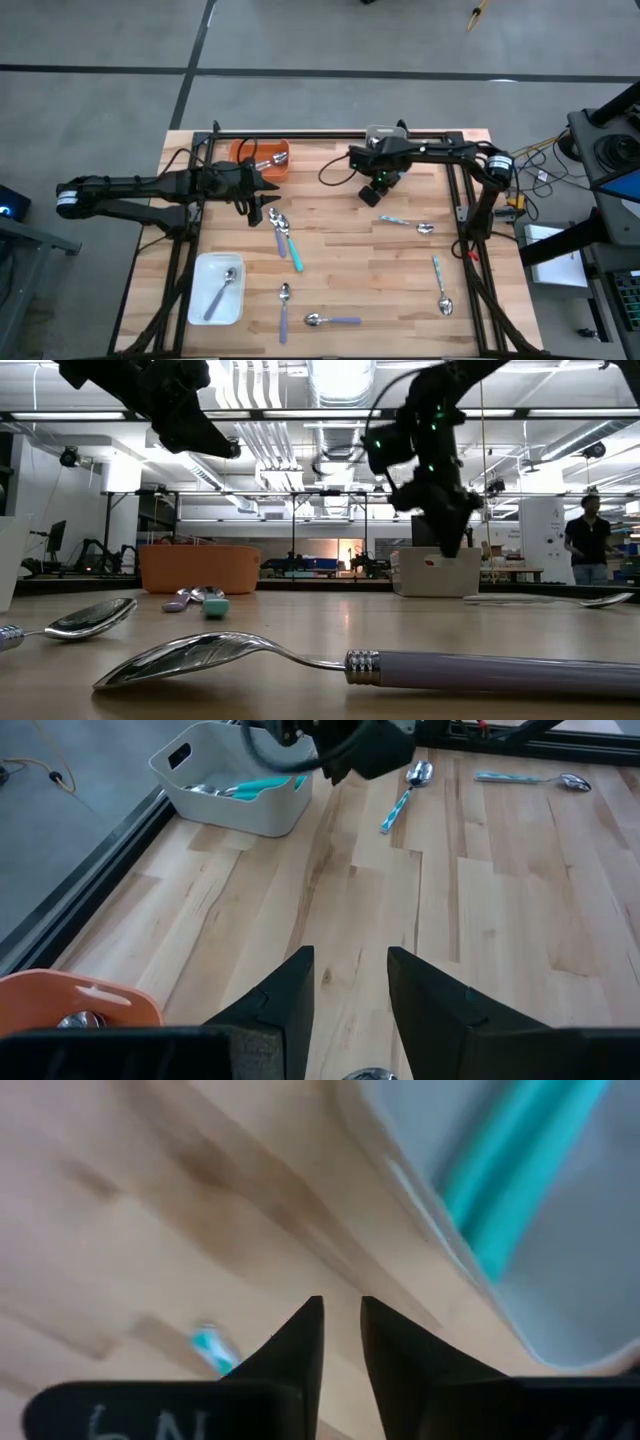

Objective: Sort silverware by color (type)
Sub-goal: Put the top purple spoon into the white bin

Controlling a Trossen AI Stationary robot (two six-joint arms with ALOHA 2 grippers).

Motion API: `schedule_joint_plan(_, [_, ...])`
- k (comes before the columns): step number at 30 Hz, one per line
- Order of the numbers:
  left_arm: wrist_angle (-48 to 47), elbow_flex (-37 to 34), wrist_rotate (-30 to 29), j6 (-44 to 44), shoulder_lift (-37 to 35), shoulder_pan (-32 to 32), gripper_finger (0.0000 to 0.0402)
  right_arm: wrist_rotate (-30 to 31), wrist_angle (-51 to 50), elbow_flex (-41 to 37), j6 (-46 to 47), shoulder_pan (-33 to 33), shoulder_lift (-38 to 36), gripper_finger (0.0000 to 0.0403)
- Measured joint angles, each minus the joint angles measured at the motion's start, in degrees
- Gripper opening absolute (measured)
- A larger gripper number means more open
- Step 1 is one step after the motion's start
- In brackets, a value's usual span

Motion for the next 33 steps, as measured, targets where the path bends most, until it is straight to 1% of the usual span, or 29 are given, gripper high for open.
schedule_joint_plan(4, [-0.02,0.0,0.0,0.0,0.0,-0.01,0.0109,0.34,-0.62,-3.1,0.28,-2.86,0.0,0.0043])
schedule_joint_plan(9, [0.03,0.0,0.0,0.0,0.0,0.0,0.0109,3.3,-0.62,-4.58,0.62,-5.33,-0.04,0.0031])
schedule_joint_plan(14, [0.03,0.0,0.0,0.0,0.0,-0.01,0.0109,3.81,-0.56,-4.63,2.73,-5.62,-0.14,0.0028])
schedule_joint_plan(17, [0.05,0.0,0.01,0.0,0.0,-0.01,0.0109,2.42,-0.88,-4.63,5.56,-4.3,-0.51,0.0028])
schedule_joint_plan(20, [0.07,0.02,0.0,0.05,0.0,0.01,0.0109,0.58,-0.52,-4.63,9.46,-0.75,-1.2,0.0028])
schedule_joint_plan(23, [0.11,0.0,0.0,0.23,0.0,0.01,0.0109,2.03,0.93,-4.65,13.53,4.4,-2.19,0.0028])
schedule_joint_plan(26, [0.2,0.01,0.0,0.23,0.0,0.01,0.0109,3.8,4.92,-4.65,16.9,10.42,-2.89,0.0028])
schedule_joint_plan(29, [0.18,0.01,-0.3,0.23,0.0,0.01,0.0109,4.83,12.74,-4.82,16.62,16.28,-2.93,0.0028])
schedule_joint_plan(31, [0.18,0.0,-0.37,0.16,0.0,0.01,0.0109,6.46,20.72,-5.29,14.56,19.9,-2.93,0.0028])
schedule_joint_plan(33, [0.18,-0.03,-0.37,-0.04,0.0,0.01,0.0109,7.21,30.2,-6.01,10.54,23.0,-2.93,0.0028])
